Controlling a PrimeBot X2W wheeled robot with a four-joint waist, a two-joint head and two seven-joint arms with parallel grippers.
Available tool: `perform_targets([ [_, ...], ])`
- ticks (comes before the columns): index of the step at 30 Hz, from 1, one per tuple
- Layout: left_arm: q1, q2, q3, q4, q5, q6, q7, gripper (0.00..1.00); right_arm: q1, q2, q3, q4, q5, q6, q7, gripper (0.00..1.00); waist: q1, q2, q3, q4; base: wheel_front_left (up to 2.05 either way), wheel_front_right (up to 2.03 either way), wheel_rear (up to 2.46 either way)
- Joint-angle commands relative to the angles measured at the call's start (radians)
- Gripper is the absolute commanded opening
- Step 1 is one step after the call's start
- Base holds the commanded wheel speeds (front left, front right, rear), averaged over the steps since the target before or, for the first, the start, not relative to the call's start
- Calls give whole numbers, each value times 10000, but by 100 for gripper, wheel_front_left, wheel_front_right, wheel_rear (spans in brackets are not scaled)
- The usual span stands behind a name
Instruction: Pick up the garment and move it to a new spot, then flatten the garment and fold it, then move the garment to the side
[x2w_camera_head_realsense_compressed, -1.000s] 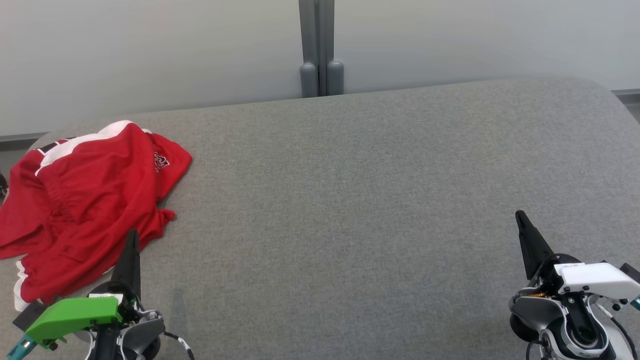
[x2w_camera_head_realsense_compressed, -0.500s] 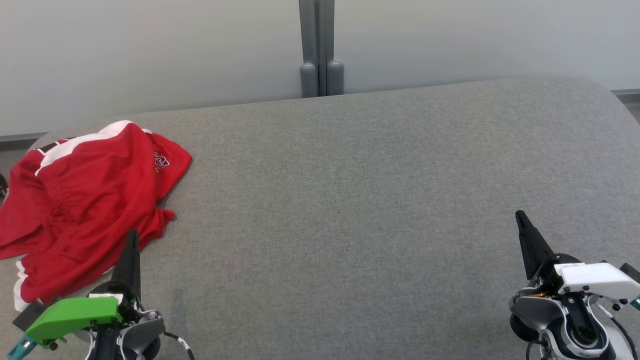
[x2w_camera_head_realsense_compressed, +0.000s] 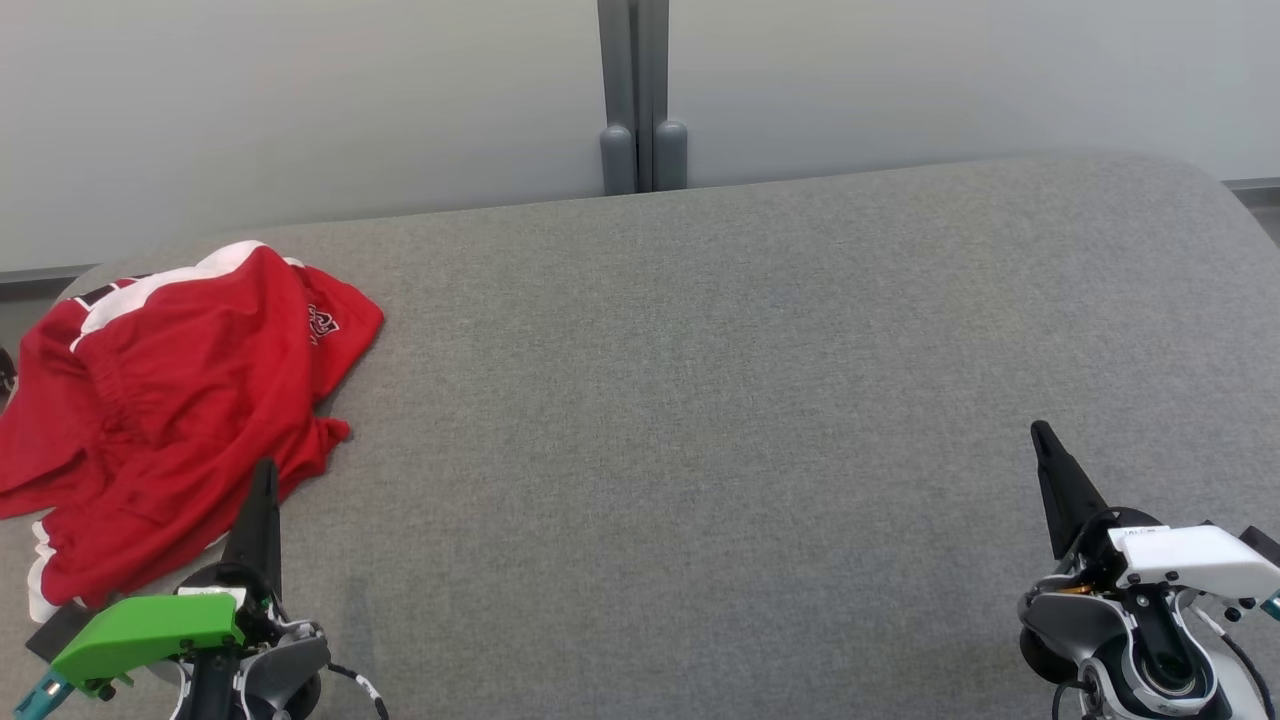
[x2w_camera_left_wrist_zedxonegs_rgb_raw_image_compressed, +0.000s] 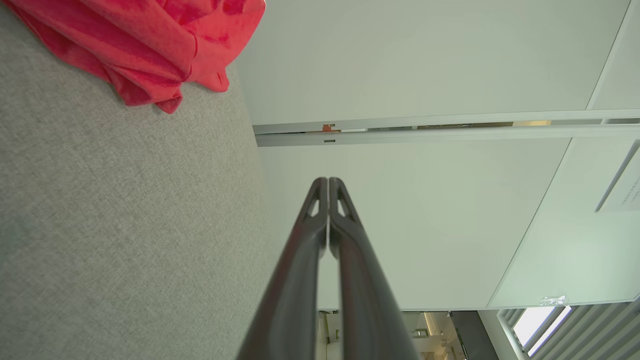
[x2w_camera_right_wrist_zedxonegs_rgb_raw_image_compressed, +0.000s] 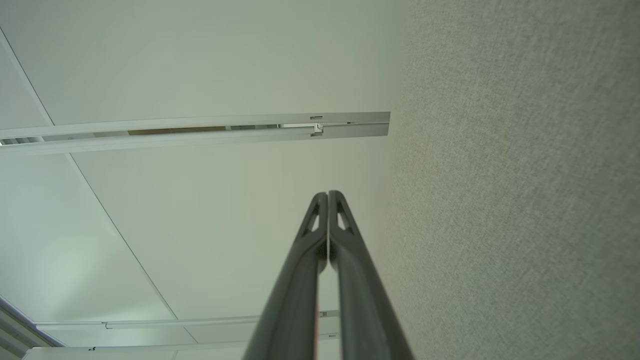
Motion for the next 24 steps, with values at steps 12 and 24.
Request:
perform_targets([
  [12,-147,87,17,-15,22,-33,23,0,-63,-46,2,-50,63,9,3,0,0,0,0,0,0,0,0],
  [24,175,-29,-450,-7,125,3,-391,100,227,32,248,-11,-367,-1,-389,100,0,0,-1,-2,0,0,0],
])
